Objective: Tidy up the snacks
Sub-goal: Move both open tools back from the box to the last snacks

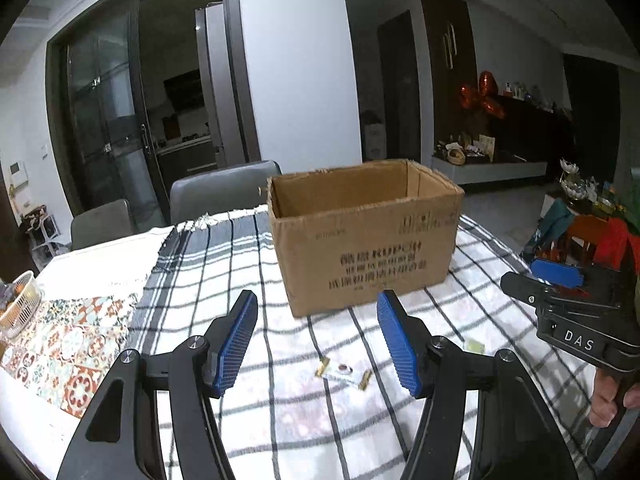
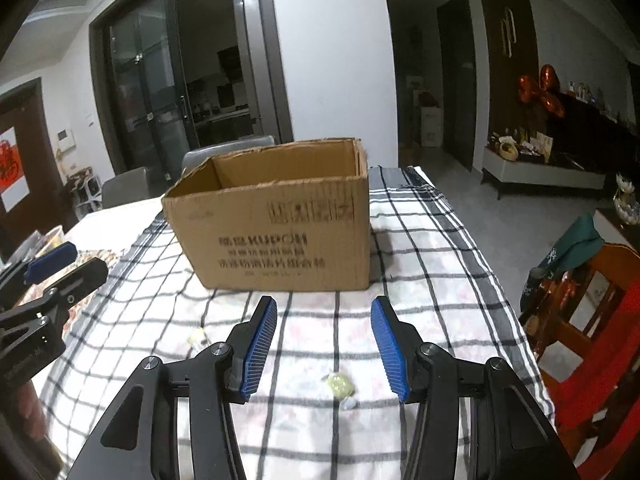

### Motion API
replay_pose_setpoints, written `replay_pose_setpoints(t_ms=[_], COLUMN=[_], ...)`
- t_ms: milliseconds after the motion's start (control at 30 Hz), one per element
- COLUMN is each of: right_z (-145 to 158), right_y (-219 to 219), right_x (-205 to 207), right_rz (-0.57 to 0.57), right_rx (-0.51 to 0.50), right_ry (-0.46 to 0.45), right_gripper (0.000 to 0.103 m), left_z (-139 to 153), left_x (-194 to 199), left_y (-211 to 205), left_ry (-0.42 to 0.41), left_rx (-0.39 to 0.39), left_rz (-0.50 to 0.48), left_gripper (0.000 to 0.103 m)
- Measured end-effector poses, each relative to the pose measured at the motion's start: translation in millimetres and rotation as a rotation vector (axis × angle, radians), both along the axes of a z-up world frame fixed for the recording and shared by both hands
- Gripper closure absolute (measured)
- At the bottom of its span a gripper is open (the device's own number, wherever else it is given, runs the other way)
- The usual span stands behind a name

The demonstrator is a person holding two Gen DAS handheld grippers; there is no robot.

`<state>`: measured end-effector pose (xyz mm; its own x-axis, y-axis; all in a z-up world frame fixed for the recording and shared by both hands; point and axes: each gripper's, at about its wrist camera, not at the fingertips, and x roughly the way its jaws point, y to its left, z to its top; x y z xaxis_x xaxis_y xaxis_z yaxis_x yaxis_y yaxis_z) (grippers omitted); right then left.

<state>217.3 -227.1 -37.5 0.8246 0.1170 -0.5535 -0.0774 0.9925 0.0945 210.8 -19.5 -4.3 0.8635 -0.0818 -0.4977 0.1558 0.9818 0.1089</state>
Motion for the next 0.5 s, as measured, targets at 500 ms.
replay_pose_setpoints(t_ms=[500], right_z=[-52], right_y=[-2], right_x=[-4], right_rz=[-0.008], right_rx=[-0.046], right_ry=[0.08], right_gripper=[0.053], left_z=[-72], left_x=[14], left_y=[-3], left_ry=[0.129], left_rx=[-0.017], left_rz=[0.005], left_gripper=[0.042])
